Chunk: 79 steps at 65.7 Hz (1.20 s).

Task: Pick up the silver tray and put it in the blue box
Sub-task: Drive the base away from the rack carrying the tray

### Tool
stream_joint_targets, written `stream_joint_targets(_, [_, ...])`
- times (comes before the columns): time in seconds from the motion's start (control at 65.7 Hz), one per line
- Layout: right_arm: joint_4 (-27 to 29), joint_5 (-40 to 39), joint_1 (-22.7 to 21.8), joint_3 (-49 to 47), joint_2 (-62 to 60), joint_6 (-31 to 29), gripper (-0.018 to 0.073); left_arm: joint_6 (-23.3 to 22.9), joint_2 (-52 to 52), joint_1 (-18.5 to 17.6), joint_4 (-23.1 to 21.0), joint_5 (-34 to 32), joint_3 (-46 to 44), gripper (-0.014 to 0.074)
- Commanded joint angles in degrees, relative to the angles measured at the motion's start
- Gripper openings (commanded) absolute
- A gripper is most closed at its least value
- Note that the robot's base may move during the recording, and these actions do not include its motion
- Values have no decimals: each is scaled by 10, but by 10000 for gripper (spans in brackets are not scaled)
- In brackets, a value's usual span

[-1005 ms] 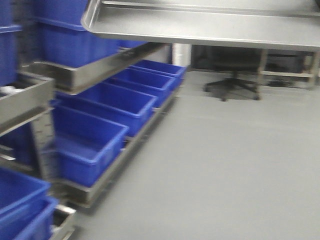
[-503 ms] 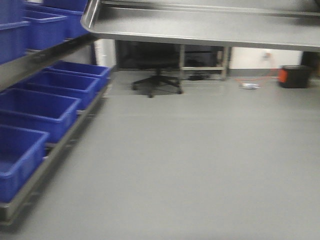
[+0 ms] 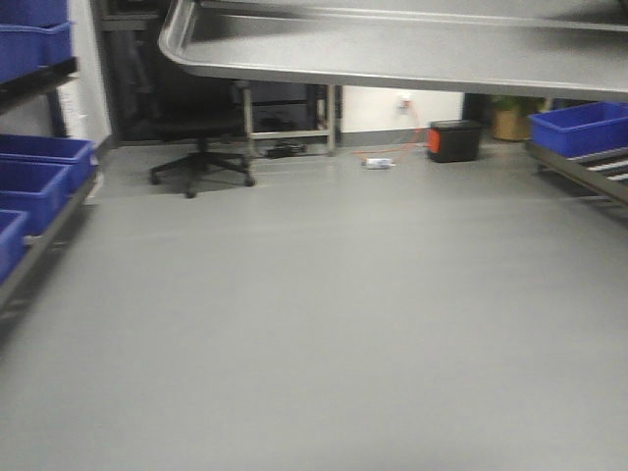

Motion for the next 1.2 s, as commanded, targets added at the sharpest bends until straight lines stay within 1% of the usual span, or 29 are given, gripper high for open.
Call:
stream_joint_targets(0.0, [-45,-8,-5,-18,-13,-6,60,-2,-24,1,50,19,-19,-105])
stream_joint_targets(1.188, [-45,-7,-5,-18,-13,-6,60,-2,-24,1,47,19,-19,-105])
